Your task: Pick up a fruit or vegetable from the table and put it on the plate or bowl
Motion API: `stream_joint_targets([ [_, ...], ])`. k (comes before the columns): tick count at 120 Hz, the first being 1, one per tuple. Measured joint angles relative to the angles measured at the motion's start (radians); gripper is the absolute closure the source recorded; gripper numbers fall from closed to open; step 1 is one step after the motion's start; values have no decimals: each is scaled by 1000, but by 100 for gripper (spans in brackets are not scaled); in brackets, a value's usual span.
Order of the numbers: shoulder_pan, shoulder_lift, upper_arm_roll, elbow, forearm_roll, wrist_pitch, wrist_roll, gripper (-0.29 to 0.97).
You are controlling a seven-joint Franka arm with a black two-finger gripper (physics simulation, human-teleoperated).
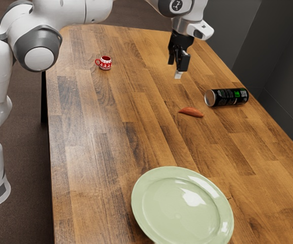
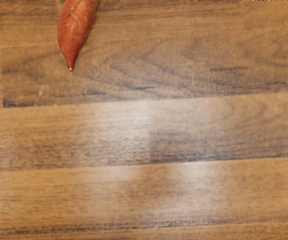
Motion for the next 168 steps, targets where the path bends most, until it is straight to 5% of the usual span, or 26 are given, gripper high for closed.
stream_joint_targets([
  [51,13,62,-17,50,30,21,24,0],
  [64,181,262,-52,185,8,78,33,0],
  [75,408,417,-242,335,-27,134,52,0],
  [85,484,507,-321,421,-43,174,69,0],
  [168,563,630,-513,462,-61,315,227,0],
])
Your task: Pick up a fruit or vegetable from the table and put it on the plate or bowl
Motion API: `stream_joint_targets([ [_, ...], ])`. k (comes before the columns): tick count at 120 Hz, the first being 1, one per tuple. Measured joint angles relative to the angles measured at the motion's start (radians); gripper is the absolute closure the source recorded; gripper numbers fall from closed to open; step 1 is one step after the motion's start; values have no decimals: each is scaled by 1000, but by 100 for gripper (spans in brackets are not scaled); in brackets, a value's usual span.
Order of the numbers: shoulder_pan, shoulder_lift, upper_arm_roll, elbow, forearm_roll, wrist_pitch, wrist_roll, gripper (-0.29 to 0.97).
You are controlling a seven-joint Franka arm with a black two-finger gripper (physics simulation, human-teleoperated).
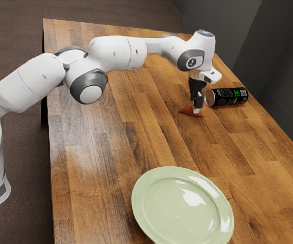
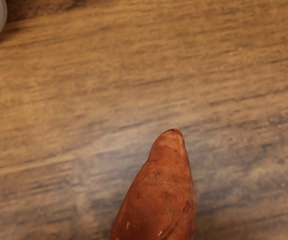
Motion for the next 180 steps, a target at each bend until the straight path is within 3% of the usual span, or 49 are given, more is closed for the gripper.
stream_joint_targets([
  [56,5,31,-3,-2,0,-13,99,2],
  [83,5,35,-3,-2,0,-20,125,40],
  [110,5,35,-1,-2,2,-19,142,53],
  [158,4,16,4,23,11,-65,161,54],
  [180,-4,-61,4,35,32,-130,165,55],
])
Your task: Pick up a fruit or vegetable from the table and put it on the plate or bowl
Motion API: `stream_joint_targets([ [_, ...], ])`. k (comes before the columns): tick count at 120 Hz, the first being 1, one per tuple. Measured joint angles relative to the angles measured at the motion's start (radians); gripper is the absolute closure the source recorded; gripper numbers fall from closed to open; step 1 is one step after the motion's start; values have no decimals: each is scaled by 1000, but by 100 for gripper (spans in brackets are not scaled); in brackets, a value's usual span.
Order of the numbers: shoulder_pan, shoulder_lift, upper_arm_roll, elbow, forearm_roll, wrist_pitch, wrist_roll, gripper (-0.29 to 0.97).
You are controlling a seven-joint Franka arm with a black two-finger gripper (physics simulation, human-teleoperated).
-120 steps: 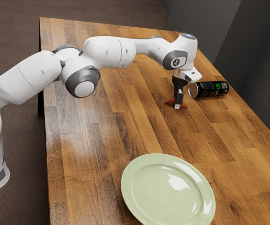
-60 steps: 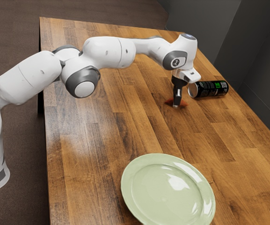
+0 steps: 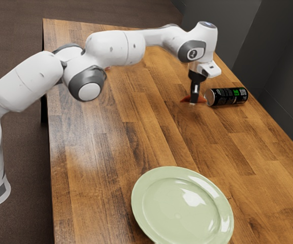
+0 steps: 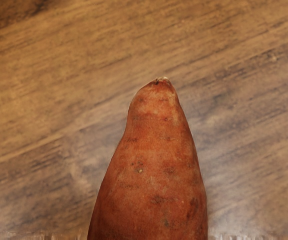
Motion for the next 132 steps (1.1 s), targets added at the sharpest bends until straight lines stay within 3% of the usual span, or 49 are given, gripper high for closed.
stream_joint_targets([
  [34,-48,-151,-1,-18,42,-128,-15,54],
  [53,-139,-268,-3,-168,79,-175,-42,54],
  [70,-244,-368,-5,-303,107,-169,-74,54],
  [90,-369,-404,-6,-365,123,-155,-121,54],
  [113,-473,-482,-7,-539,127,-95,-180,53],
  [132,-572,-489,-8,-579,147,-59,-233,53],
])
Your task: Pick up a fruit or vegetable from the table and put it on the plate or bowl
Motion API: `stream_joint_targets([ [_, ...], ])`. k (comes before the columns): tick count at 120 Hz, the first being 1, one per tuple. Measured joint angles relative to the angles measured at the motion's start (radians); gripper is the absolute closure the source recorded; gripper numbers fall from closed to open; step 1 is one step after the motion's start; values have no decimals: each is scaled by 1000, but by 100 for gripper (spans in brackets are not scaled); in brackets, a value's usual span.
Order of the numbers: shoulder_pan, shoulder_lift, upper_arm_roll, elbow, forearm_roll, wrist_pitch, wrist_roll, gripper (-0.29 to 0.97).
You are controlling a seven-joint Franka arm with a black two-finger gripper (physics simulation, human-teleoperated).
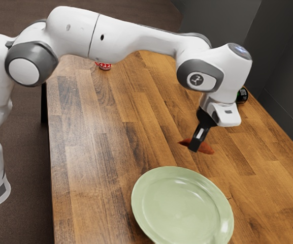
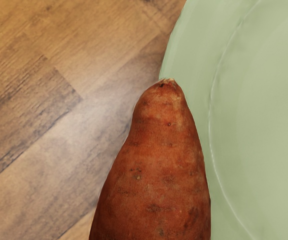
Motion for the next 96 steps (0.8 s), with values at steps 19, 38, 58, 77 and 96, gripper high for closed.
stream_joint_targets([
  [19,-54,-12,-31,-38,19,22,-55,54],
  [38,-63,-86,-128,-102,58,27,-120,53],
  [58,-65,-101,-184,-138,81,31,-188,53],
  [77,-63,-96,-190,-140,86,32,-239,44],
  [96,-60,-97,-187,-138,79,16,-284,14],
])
